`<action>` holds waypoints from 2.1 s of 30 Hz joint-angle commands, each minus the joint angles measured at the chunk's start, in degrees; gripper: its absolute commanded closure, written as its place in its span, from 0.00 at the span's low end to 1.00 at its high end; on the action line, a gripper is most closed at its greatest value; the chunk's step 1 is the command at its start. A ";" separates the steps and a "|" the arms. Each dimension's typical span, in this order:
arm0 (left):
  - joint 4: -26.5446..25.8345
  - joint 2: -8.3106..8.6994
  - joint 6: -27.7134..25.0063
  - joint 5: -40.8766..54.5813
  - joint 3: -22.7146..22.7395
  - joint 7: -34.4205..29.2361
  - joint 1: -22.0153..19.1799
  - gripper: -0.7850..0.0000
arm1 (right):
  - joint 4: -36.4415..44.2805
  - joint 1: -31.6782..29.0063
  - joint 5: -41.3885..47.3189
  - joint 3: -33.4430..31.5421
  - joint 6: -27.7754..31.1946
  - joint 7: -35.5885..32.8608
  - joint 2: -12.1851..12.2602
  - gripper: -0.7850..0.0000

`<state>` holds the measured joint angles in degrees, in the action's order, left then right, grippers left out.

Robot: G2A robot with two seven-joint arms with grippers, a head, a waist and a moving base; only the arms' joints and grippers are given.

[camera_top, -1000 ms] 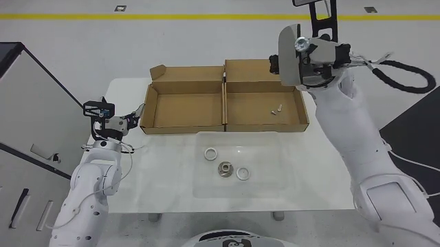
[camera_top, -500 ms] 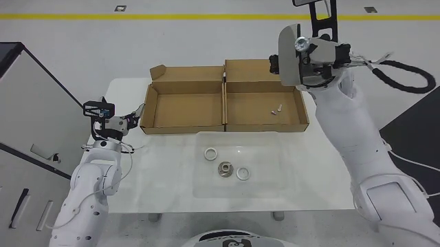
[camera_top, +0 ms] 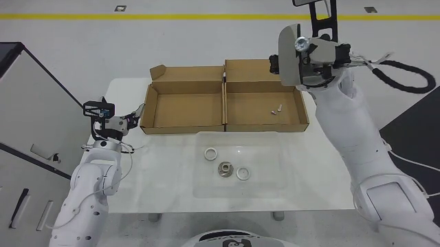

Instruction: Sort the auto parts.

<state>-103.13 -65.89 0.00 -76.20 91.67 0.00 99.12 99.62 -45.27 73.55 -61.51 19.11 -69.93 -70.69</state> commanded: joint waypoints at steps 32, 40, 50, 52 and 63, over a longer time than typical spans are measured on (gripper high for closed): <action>0.00 0.00 0.00 0.00 0.00 0.00 0.00 0.00 | -14.90 9.77 -75.10 -8.97 -31.82 -5.50 8.10 1.00; 0.00 0.00 0.00 0.00 0.00 0.00 0.00 0.00 | -24.63 15.45 -89.86 2.28 -30.47 -6.40 7.26 1.00; 0.00 0.00 0.00 0.00 0.00 0.00 0.00 0.00 | -32.39 17.70 -100.42 11.58 -29.33 -5.77 5.74 1.00; 0.00 0.00 0.00 0.00 0.00 0.00 0.00 0.00 | -33.48 17.84 -102.16 13.33 -29.70 -5.89 5.36 1.00; 0.00 0.00 0.00 0.00 0.00 0.00 0.00 0.00 | -35.90 17.80 -102.30 15.65 -29.48 -6.15 4.48 1.00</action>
<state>-103.13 -65.89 0.00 -76.20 91.67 0.00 99.12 63.72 -27.47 -28.75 -45.85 -10.36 -76.09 -66.20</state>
